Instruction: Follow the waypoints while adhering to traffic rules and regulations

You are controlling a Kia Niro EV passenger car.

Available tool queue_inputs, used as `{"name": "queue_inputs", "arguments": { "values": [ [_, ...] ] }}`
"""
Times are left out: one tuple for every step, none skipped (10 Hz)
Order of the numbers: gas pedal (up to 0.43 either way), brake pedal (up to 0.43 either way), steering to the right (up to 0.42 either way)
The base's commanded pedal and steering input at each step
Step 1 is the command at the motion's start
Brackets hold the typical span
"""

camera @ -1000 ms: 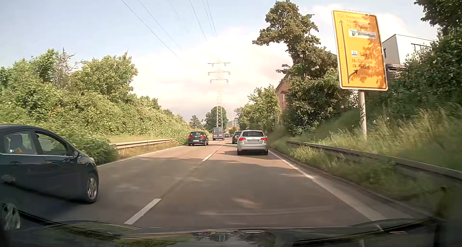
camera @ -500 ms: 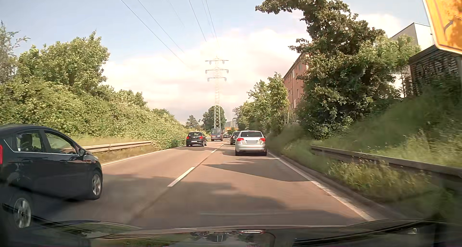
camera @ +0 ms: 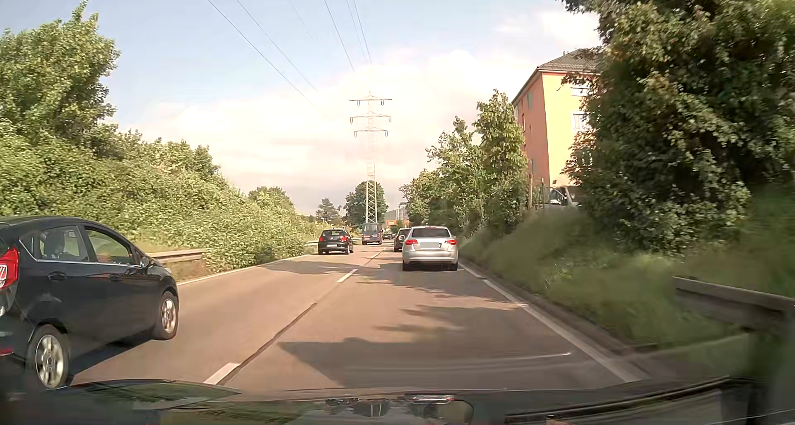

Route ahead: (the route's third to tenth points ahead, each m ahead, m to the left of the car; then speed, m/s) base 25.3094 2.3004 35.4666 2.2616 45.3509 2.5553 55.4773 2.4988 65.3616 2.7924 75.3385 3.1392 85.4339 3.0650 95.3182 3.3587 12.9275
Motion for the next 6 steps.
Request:
{"name": "queue_inputs", "arguments": {
  "values": [
    [0.15,0.0,-0.001],
    [0.13,0.0,-0.001],
    [0.11,0.0,-0.001],
    [0.098,0.0,-0.001],
    [0.087,0.0,-0.001],
    [0.087,0.0,-0.001]
  ]
}}
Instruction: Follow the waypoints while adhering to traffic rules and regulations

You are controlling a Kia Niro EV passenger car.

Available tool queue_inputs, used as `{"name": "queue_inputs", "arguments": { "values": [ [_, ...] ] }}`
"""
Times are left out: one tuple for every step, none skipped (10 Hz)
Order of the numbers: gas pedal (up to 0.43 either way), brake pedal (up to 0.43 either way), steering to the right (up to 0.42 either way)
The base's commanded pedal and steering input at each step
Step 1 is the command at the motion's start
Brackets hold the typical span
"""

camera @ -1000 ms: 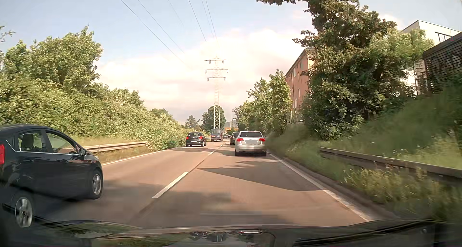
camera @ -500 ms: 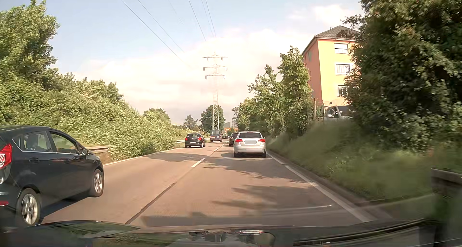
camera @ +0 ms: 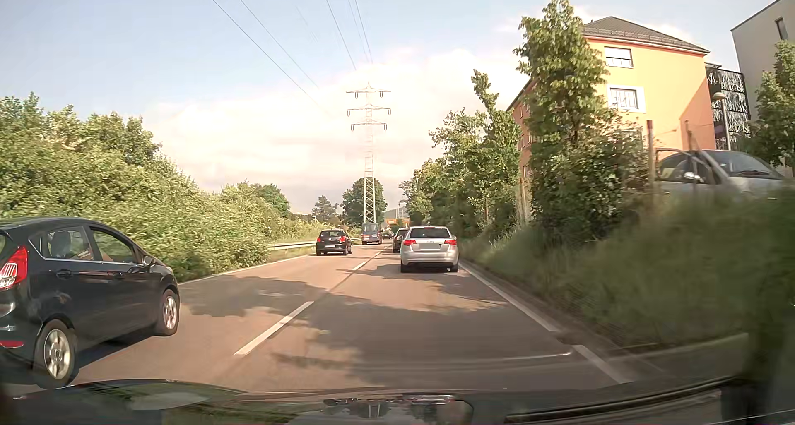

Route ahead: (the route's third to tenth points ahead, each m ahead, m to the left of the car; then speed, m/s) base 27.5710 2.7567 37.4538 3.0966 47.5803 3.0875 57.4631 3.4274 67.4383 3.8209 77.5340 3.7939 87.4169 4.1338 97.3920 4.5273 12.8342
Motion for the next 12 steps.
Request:
{"name": "queue_inputs", "arguments": {
  "values": [
    [0.087,0.0,-0.001],
    [0.087,0.0,-0.001],
    [0.079,0.0,-0.001],
    [0.079,0.0,-0.001],
    [0.059,0.0,-0.001],
    [0.039,0.0,-0.001],
    [0.039,0.0,-0.001],
    [0.039,0.0,-0.001],
    [0.039,0.0,-0.001],
    [0.039,0.0,-0.001],
    [0.047,0.0,-0.001],
    [0.059,0.0,-0.001]
  ]
}}
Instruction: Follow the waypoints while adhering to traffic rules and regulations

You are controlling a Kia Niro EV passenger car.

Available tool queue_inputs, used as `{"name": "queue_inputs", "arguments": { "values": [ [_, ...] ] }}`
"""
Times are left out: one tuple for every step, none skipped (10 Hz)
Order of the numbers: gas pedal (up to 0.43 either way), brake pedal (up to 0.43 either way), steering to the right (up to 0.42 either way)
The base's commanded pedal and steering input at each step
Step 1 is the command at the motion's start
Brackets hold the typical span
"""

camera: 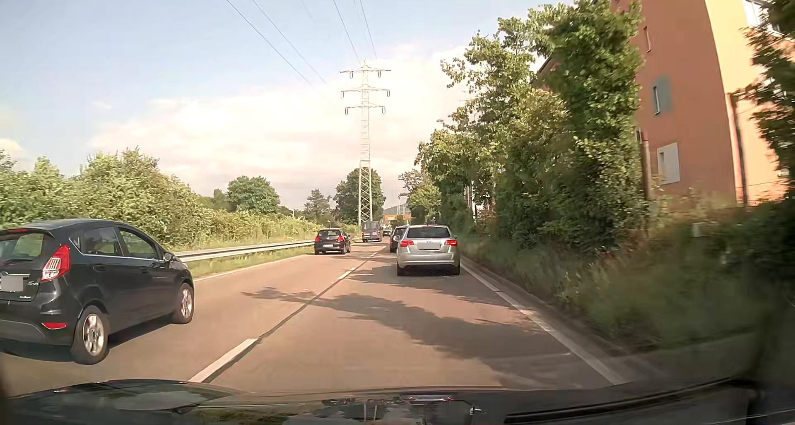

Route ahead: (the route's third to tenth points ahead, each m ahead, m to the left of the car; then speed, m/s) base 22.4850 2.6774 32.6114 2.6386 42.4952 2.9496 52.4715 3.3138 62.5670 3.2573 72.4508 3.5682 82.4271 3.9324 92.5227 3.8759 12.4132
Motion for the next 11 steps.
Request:
{"name": "queue_inputs", "arguments": {
  "values": [
    [0.059,0.0,-0.001],
    [0.059,0.0,-0.001],
    [0.047,0.0,-0.001],
    [0.047,0.0,-0.001],
    [0.047,0.0,-0.001],
    [0.047,0.0,-0.001],
    [0.047,0.0,-0.001],
    [0.047,0.0,-0.001],
    [0.047,0.0,-0.001],
    [0.047,0.0,-0.001],
    [0.059,0.0,-0.001]
  ]
}}
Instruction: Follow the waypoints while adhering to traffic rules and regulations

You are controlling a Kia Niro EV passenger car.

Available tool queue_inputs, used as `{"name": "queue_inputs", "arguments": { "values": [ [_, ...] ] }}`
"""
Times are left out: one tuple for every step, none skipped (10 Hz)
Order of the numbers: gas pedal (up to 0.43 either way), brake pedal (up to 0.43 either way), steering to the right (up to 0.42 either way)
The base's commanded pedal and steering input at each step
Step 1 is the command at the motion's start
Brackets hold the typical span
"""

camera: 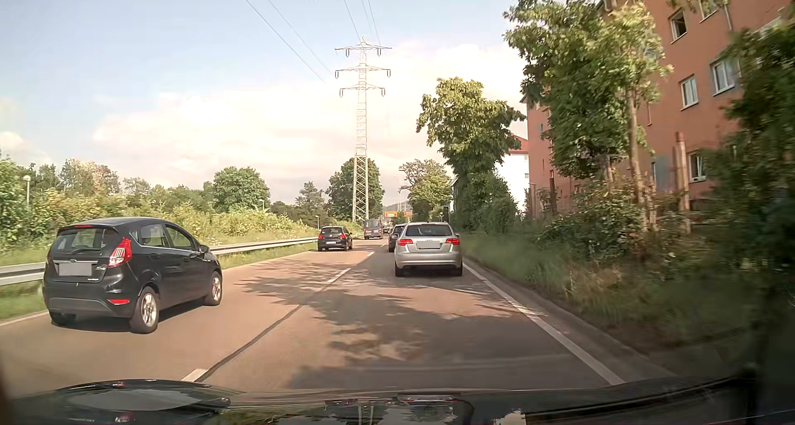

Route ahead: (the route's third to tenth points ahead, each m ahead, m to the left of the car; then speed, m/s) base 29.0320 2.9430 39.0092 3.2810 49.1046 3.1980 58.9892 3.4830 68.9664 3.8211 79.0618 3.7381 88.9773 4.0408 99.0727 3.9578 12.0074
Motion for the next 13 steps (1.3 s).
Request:
{"name": "queue_inputs", "arguments": {
  "values": [
    [0.059,0.0,-0.001],
    [0.059,0.0,-0.001],
    [0.059,0.0,-0.001],
    [0.059,0.0,-0.001],
    [0.059,0.0,0.0],
    [0.059,0.0,0.0],
    [0.059,0.0,0.0],
    [0.059,0.0,0.0],
    [0.059,0.0,0.0],
    [0.059,0.0,0.0],
    [0.059,0.0,0.0],
    [0.059,0.0,0.0],
    [0.059,0.0,0.0]
  ]
}}
